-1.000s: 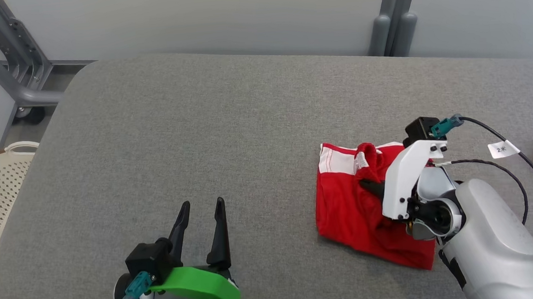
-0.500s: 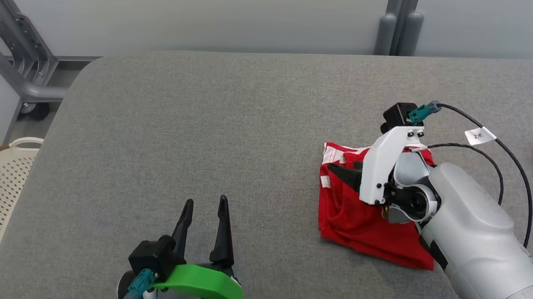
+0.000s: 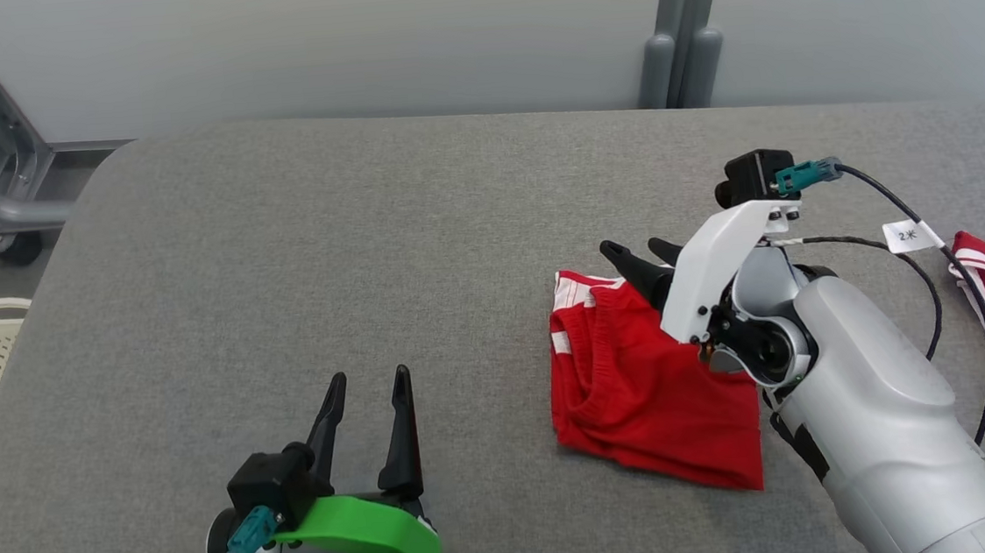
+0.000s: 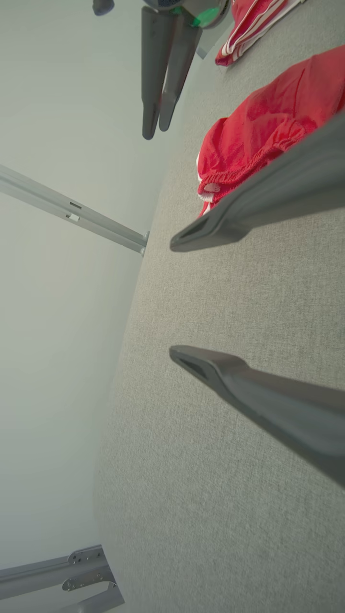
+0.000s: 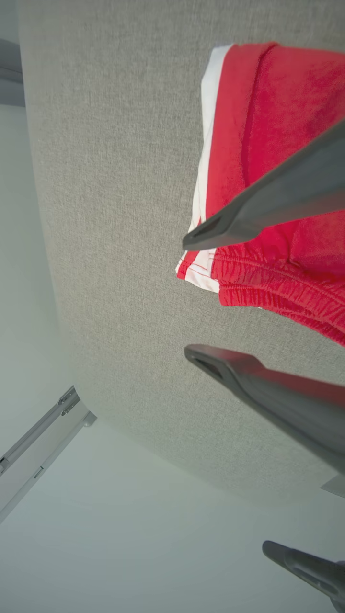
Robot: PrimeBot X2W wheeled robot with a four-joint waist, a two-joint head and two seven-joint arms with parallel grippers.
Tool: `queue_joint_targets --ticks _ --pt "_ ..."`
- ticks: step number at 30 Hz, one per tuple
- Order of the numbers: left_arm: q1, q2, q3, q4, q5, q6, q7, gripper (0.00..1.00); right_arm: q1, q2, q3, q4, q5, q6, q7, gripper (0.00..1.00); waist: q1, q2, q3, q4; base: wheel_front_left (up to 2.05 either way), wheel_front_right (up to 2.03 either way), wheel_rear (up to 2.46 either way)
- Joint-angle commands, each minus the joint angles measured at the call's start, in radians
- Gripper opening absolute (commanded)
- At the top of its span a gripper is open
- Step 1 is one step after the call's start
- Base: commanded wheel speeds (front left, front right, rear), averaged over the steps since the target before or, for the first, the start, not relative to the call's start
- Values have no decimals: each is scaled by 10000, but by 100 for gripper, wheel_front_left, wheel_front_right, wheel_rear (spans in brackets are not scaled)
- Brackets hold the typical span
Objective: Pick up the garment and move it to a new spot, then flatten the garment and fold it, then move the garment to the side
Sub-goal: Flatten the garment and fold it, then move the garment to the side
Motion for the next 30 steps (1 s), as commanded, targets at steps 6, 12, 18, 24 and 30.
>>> queue_joint_targets --ticks 6,12,18,24,30 --pt "245 169 102 -275 102 115 -37 100 825 -469 -389 -1034 -1008 4 -952 100 0 0 -63 -975 0 0 0" --pt "308 299 98 -476 147 232 8 100 1785 -574 -687 -1762 -1629 4 -1156 100 0 0 28 -1485 0 0 0" --pt "236 348 -49 -574 171 212 106 100 2465 -519 -1220 -1855 -2051 4 -947 100 0 0 209 -1487 0 0 0" --pt "162 377 -117 -569 182 246 182 100 2606 -418 -1863 -1300 -2306 4 -765 100 0 0 400 -1036 0 0 0" --pt "166 400 -166 -531 147 239 205 100 2353 -303 -2238 -597 -2158 4 -666 100 0 0 512 -523 0 0 0"
